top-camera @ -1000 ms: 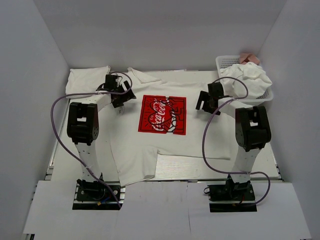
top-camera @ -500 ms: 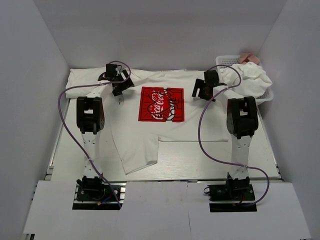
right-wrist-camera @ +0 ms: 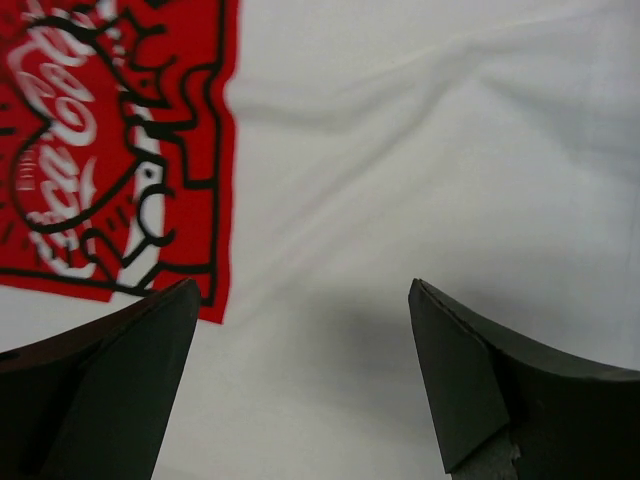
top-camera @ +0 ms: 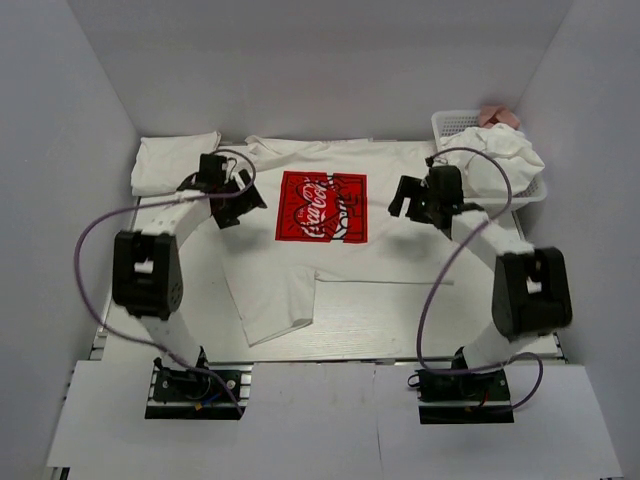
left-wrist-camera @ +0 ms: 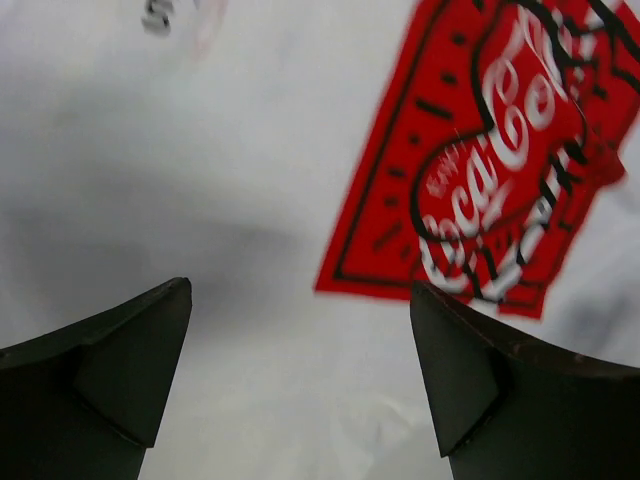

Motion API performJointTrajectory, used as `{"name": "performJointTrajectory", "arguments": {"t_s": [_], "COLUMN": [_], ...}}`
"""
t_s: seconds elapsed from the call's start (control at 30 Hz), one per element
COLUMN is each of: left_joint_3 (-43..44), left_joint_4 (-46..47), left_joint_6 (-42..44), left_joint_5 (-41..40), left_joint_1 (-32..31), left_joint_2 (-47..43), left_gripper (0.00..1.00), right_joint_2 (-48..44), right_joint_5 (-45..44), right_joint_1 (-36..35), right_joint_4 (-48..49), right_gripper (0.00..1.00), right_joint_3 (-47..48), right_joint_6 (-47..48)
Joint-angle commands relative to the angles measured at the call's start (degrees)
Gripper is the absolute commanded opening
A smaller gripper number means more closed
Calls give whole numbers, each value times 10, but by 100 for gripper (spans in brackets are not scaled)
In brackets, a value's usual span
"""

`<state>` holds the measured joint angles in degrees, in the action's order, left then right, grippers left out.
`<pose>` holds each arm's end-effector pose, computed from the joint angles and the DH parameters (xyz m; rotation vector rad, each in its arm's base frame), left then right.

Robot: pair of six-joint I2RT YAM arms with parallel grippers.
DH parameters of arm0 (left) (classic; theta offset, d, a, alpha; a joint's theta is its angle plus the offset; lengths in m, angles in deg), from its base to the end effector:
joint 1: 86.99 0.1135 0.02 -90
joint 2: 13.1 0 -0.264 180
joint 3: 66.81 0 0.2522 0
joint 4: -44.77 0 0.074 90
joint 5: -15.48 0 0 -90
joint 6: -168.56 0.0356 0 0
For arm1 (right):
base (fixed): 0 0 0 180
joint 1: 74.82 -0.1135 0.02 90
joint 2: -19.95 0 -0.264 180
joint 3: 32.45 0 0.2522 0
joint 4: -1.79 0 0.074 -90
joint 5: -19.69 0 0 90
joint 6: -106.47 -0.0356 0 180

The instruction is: Fold and stack the t-shirts

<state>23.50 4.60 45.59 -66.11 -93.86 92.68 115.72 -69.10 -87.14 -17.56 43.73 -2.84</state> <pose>0.3930 -0.0526 0.2101 -0.5275 2.5365 -0.4519 0.3607 0.0796 0.2227 0.1270 2.2664 0.3185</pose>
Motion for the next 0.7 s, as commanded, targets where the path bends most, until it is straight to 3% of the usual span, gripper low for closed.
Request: {"name": "performJointTrajectory", "arguments": {"t_s": [0.0,0.1,0.27,0.4,0.67], "left_joint_3": [-112,-252,-329,-390,-479], "left_joint_4": [1,-50,-169,-223,-189], "left_joint_6": [-35,-53,-82,-96,-142], "left_joint_5": [42,12,-17,14,49], "left_joint_1": [-27,-48,-67,-84,-114], "left_joint_2": [-149,-243,-329,-387,-423], "left_gripper": [100,100,100,100,100], "right_joint_2": [-101,-144,-158,-164,-177], "right_joint_5": [27,25,29,34,17], "right_joint_1": [0,3,3,5,8], "right_joint_4": [157,159,144,145,158], "right_gripper": [90,90,90,90,90], "right_joint_3": [-111,-144,-157,-167,-200], "right_joint_6": [-27,-26,-22,-27,-48]}}
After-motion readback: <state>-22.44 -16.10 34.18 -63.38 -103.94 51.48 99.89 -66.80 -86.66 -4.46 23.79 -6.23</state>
